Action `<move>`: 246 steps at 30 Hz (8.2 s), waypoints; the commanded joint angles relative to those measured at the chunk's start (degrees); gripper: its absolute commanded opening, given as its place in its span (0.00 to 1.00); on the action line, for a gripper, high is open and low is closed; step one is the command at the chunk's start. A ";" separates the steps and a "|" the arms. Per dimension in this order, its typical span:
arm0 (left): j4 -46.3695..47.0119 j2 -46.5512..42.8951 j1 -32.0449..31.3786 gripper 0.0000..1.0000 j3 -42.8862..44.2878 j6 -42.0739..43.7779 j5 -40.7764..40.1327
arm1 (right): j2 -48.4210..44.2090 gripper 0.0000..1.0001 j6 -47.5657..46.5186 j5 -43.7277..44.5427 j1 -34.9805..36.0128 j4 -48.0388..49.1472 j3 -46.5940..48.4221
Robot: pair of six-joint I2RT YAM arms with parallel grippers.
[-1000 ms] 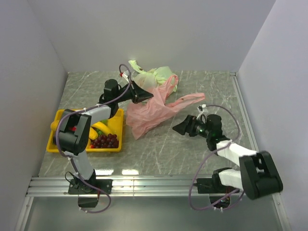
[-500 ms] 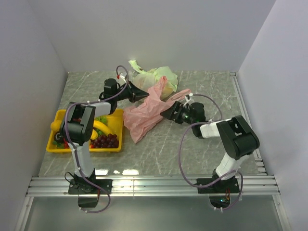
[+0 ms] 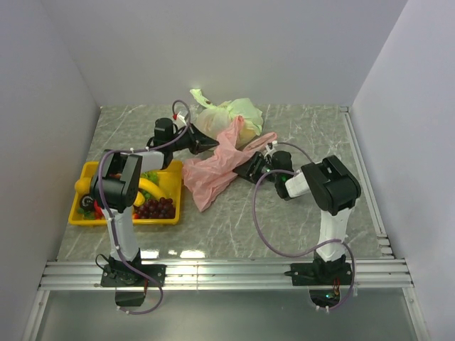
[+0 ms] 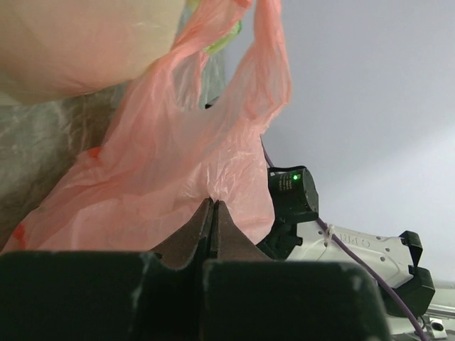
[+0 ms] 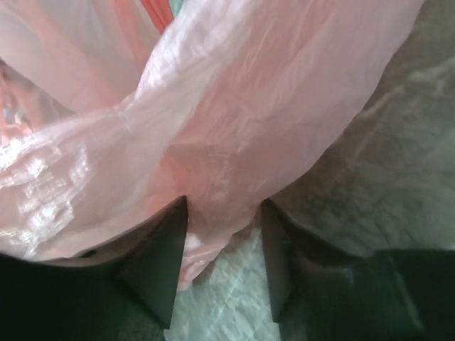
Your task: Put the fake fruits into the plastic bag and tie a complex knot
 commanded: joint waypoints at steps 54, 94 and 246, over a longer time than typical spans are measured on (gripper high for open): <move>-55.01 -10.84 -8.69 0.99 19.46 75.86 15.02 | -38.94 0.00 -132.01 -21.95 -12.69 -89.05 26.82; -9.12 -19.91 -13.53 0.00 -6.95 -2.72 -8.70 | -47.80 0.94 -44.40 -19.07 -15.43 -79.40 20.60; -87.34 -41.98 31.39 0.99 -1.40 73.83 -43.41 | -40.61 0.00 -51.95 -9.20 -4.60 -86.75 20.84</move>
